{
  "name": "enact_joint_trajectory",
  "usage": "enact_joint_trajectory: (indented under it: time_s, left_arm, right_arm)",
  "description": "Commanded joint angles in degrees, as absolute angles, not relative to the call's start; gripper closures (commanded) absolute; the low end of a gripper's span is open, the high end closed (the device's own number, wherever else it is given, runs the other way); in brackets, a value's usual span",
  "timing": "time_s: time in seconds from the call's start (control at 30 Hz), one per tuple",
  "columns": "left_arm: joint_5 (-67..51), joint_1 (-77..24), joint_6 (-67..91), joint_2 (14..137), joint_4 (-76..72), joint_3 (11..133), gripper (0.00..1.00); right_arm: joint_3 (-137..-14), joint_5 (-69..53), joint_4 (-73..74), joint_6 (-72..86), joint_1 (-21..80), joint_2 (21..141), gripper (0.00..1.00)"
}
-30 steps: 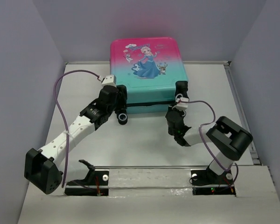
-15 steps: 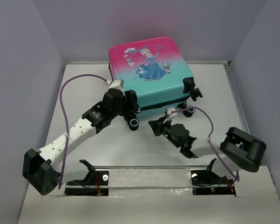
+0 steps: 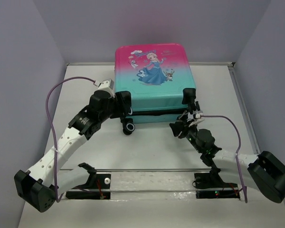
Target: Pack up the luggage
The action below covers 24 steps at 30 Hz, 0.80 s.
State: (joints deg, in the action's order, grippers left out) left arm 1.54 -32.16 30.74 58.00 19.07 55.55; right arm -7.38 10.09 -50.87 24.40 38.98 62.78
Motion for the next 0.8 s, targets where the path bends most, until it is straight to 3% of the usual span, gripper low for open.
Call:
enact_joint_trajectory:
  time_s: [0.0, 0.17, 0.4, 0.63, 0.77]
  left_arm:
    - [-5.0, -31.2, 26.8, 52.3, -0.1, 66.7, 0.94]
    - [-7.6, -30.9, 27.1, 53.7, -0.6, 67.5, 0.94]
    - [-8.0, -30.5, 26.8, 53.2, -1.1, 67.1, 0.94]
    - [-6.8, -29.4, 24.9, 52.4, -0.2, 68.6, 0.94]
    - [-9.0, -29.2, 25.4, 52.1, -1.6, 65.5, 0.94]
  right_arm:
    - [1.6, 16.1, -58.5, 26.6, 37.9, 59.0, 0.42]
    - [3.0, 15.9, -59.0, 24.4, 36.6, 54.5, 0.37]
    - [1.6, 16.4, -52.0, 25.1, 29.1, 48.8, 0.19]
    - [-3.9, 1.8, -55.2, 24.6, 23.2, 60.3, 0.32]
    - [-4.5, 3.0, -62.8, 23.6, 23.2, 67.6, 0.32]
